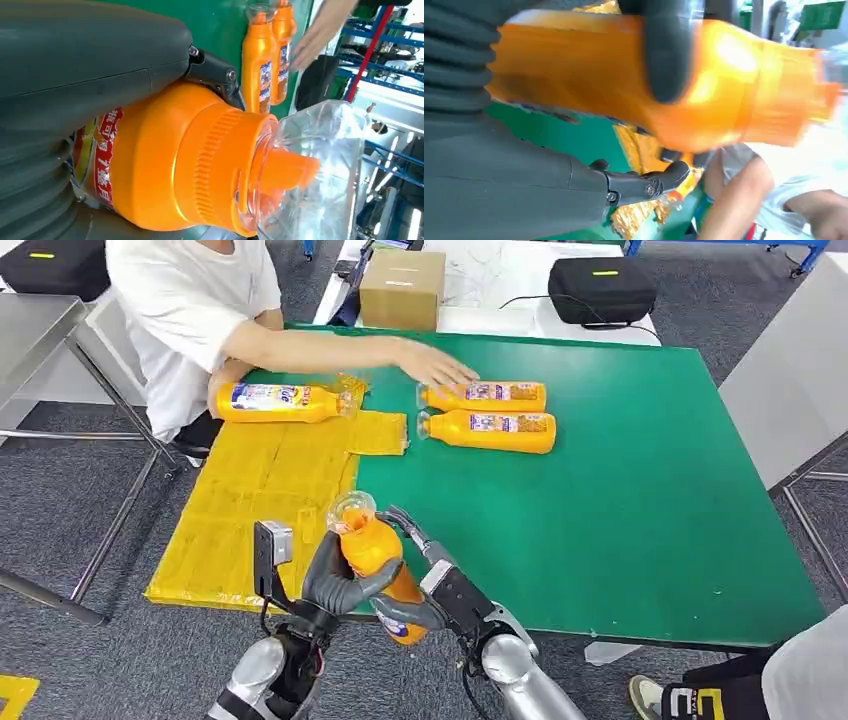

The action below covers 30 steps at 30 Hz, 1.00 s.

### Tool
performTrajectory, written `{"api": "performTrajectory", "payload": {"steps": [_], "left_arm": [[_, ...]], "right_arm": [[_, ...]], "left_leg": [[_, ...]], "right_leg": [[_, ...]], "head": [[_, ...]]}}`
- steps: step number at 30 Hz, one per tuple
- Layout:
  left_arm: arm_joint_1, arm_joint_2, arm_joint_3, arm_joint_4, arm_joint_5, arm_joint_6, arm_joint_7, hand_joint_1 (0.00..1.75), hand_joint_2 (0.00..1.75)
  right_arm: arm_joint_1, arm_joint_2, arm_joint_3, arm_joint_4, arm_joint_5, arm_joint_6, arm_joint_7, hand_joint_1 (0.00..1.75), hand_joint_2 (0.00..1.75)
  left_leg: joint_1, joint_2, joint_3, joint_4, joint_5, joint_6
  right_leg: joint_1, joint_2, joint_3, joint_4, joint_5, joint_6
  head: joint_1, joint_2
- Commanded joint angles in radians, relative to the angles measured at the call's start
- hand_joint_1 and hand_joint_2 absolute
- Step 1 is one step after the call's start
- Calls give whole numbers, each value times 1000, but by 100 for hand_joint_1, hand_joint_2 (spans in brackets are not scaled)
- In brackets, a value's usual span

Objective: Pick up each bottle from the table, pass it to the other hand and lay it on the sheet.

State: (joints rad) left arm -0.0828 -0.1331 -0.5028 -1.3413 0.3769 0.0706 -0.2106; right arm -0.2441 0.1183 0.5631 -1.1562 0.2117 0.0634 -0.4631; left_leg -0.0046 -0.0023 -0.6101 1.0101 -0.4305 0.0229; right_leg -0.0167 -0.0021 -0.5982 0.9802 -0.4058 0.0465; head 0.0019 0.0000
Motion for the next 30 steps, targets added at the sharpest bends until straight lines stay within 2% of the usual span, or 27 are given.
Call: {"api": "performTrajectory", "payload": {"steps": [1, 3, 9, 12, 16, 19, 22, 30], "left_arm": [[-58, 56, -8, 46, -82, 28, -30, 175, 175], [-96, 87, 5, 47, -123, 7, -23, 175, 175], [-115, 119, 62, 24, -222, -42, -32, 175, 175], [-170, 172, 26, 22, -535, 75, -63, 175, 175], [-328, 160, 23, 247, -946, 139, 39, 175, 175], [-411, 123, 75, 368, -962, 90, 40, 175, 175], [-480, 130, 78, 459, -1005, 55, 62, 175, 175], [-478, 133, 83, 461, -1004, 53, 60, 175, 175]], "right_arm": [[-35, -6, 8, -8, 32, -35, -48, 0, 0], [-22, 4, -9, -31, 36, -75, -75, 0, 0], [-2, 11, -53, -74, 36, -135, -89, 0, 0], [11, 13, -84, -104, 32, -147, -102, 0, 0], [28, 27, -102, -184, 26, -129, -108, 0, 0], [39, 31, -94, -227, 25, -113, -105, 0, 0], [51, 32, -102, -248, 16, -111, -107, 0, 0], [48, 32, -105, -239, 11, -108, -109, 0, 0]], "left_leg": [[1, 1, 5, -1, -2, -2], [2, 0, 4, 0, -1, -2], [2, 1, 3, 0, -1, -2], [1, 0, 2, 0, 0, -2], [2, -2, 3, 0, 0, -3], [2, -4, 2, 0, 1, -2], [1, -3, 1, 0, 1, -2], [1, 0, 2, 0, 1, -1]], "right_leg": [[1, 1, 5, -1, -1, -3], [2, 0, 4, 0, -1, -2], [2, 1, 3, 0, -1, -3], [1, -1, 1, 1, -1, -2], [1, -3, 3, 1, -1, -2], [1, -4, 3, 1, -1, -2], [1, -3, 2, 1, 0, -2], [1, 0, 2, 1, 0, -1]], "head": [[0, 0], [0, 0], [0, 0], [0, 0], [0, 0], [0, 0], [0, 0], [0, 0]]}}
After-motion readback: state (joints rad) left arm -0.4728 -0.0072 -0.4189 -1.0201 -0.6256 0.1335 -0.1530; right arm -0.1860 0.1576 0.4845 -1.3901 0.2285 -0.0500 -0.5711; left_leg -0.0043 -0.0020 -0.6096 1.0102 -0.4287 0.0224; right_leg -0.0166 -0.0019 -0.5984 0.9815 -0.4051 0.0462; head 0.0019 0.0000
